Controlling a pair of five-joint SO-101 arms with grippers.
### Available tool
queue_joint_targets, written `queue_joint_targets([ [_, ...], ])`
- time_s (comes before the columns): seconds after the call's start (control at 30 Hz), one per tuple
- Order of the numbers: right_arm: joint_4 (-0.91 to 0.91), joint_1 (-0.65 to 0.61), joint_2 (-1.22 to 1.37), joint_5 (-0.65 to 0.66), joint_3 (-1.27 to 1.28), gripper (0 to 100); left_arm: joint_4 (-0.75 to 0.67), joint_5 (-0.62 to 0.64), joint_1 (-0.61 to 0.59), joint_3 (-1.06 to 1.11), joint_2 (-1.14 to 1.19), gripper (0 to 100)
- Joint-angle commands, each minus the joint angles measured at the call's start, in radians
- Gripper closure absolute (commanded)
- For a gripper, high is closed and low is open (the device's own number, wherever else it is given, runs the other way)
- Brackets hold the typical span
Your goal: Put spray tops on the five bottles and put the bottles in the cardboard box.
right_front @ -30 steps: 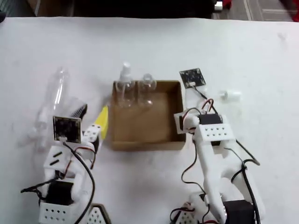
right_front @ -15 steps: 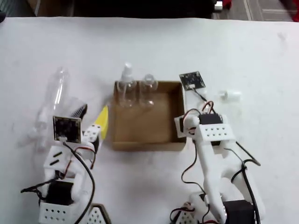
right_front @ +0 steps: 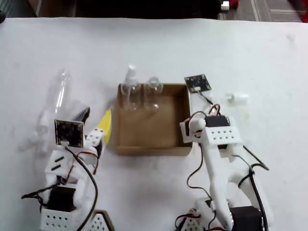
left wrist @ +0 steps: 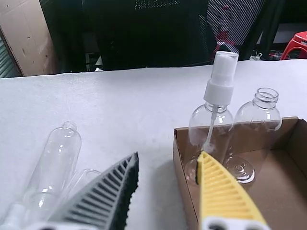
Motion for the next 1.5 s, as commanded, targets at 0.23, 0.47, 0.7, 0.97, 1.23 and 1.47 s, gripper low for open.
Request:
queue_joint_targets([
  [0.23,0.022,-0.007,-0.007,0.002,-0.049,98.2,-0.023,0.000,0.013,-0.009,-0.008,81],
  [0.47,0.087,-0.059,-0.007,0.092,-0.074,98.2,-0.023,0.002,0.013,-0.011,-0.008,81],
  [0.7,0.084,-0.059,-0.005,0.091,-0.077,90.5,-0.023,0.002,0.013,-0.011,-0.008,81],
  [0.97,0.084,-0.065,-0.005,0.100,-0.077,66.6,-0.023,0.002,0.013,-0.012,-0.008,81],
  [1.23,0.145,-0.059,-0.028,0.100,-0.130,66.6,-0.023,0.000,0.013,-0.012,-0.008,81],
  [1.47,0.150,0.051,-0.311,0.092,-0.077,66.6,-0.025,0.000,0.013,-0.011,-0.008,81],
])
